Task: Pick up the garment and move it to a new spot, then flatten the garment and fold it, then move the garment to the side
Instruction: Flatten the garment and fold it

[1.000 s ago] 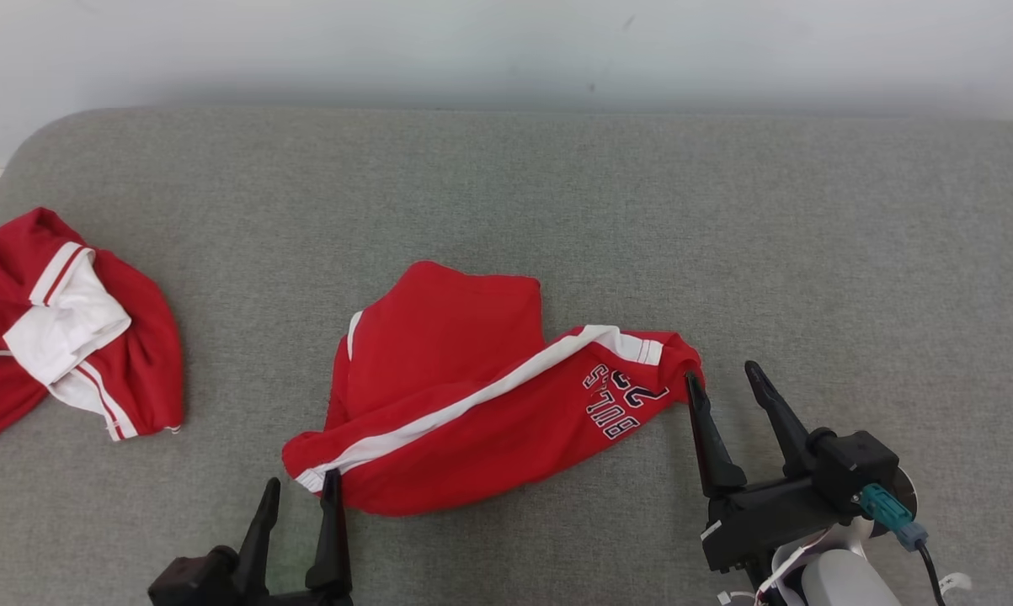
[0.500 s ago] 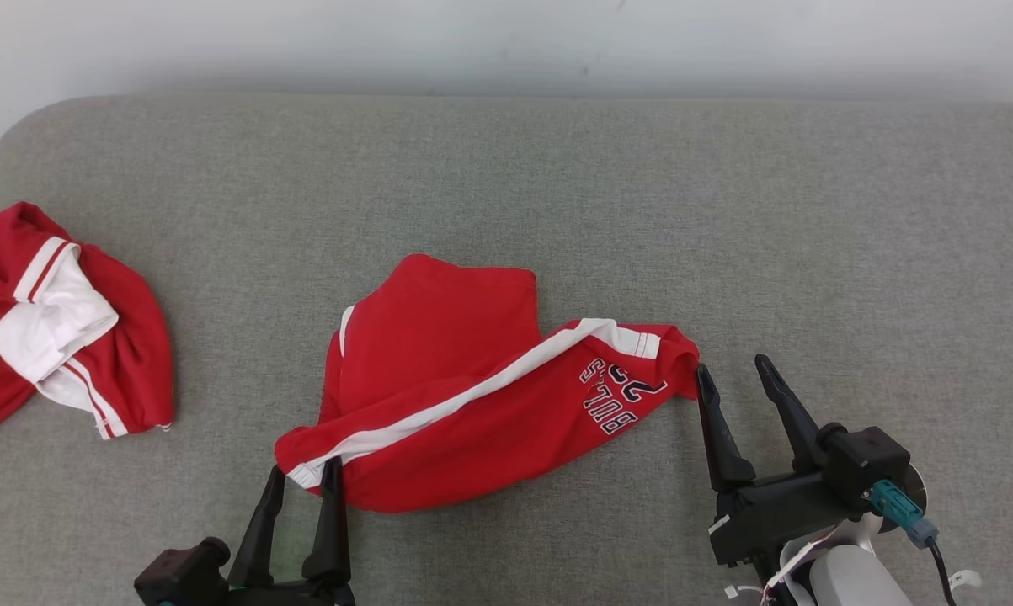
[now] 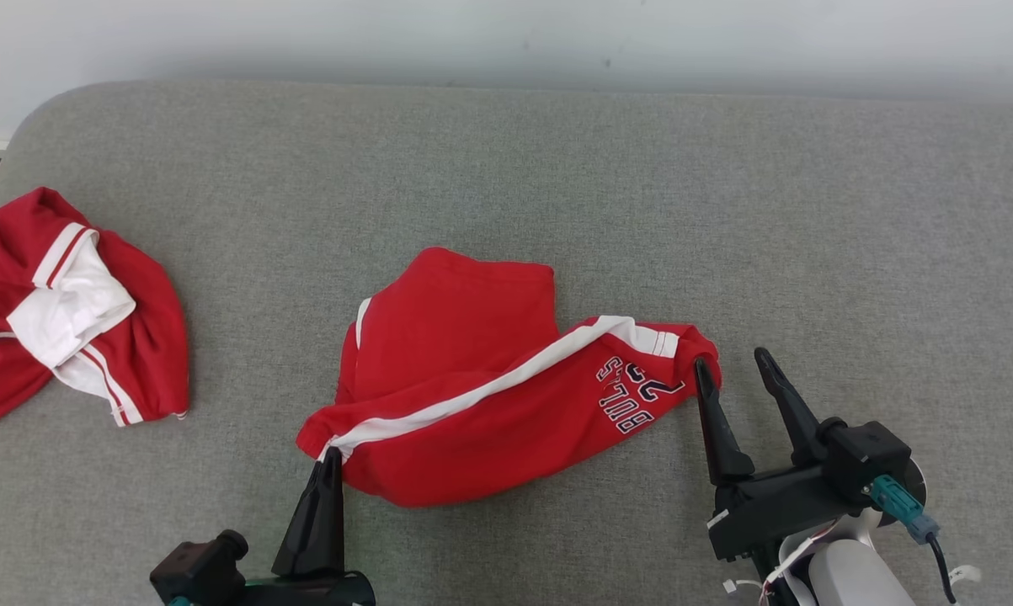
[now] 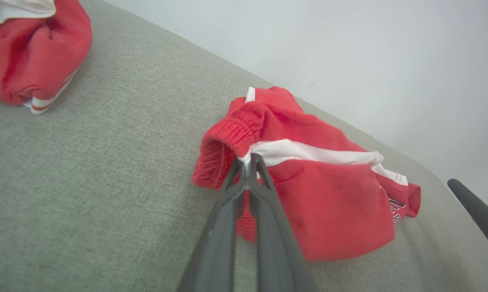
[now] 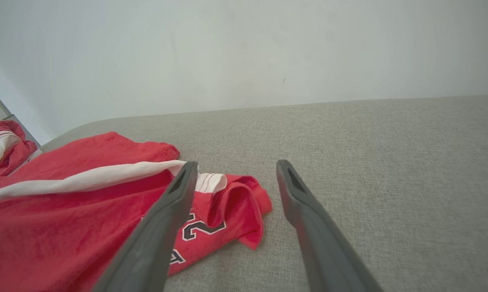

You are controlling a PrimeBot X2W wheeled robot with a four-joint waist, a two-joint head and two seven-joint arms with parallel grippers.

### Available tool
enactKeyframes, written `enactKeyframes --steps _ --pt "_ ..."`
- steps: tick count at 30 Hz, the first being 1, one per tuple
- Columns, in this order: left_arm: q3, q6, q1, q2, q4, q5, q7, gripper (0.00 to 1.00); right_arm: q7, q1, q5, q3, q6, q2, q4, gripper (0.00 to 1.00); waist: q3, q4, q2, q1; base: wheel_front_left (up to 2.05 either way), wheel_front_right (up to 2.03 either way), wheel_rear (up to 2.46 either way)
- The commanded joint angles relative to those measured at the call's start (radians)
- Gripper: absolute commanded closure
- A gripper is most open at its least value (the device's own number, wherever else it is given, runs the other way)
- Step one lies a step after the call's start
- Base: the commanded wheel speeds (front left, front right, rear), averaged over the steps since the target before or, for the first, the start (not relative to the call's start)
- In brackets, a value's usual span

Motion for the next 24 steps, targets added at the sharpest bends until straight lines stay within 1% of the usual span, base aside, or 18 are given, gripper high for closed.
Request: enactKeyframes --steps 1,8,12,17,24 --pt "-0.002 -0.001 0.003 0.001 -0.010 0.001 -0.003 1.00 -0.001 -0.005 0.008 0.004 -0.002 0.000 -0.007 0.00 0.002 0.001 -0.0001 0.0000 0.00 0.00 0.00" --pt "-0.003 -0.001 0.009 0.001 -0.030 0.021 -0.003 1.00 -0.001 -0.033 0.048 0.027 -0.002 0.003 0.020 0.00 0.011 0.013 -0.0001 0.0000 0.00 0.00 0.00" --pt "-0.003 -0.001 0.005 0.001 -0.034 0.034 -0.003 1.00 -0.001 -0.056 0.085 0.063 -0.002 0.003 0.042 0.00 0.018 0.020 -0.0001 0.0000 0.00 0.00 0.00" --pt "-0.009 -0.001 0.006 0.001 -0.034 0.043 -0.003 1.00 -0.001 -0.088 0.150 0.094 -0.002 0.008 0.100 0.00 0.023 0.026 -0.0001 0.0000 0.00 0.00 0.00" --pt "-0.020 -0.001 0.003 0.001 -0.035 0.047 -0.003 1.00 -0.001 -0.142 0.189 0.141 -0.002 -0.003 0.178 0.00 0.030 0.036 -0.0001 0.0000 0.00 0.00 0.00"
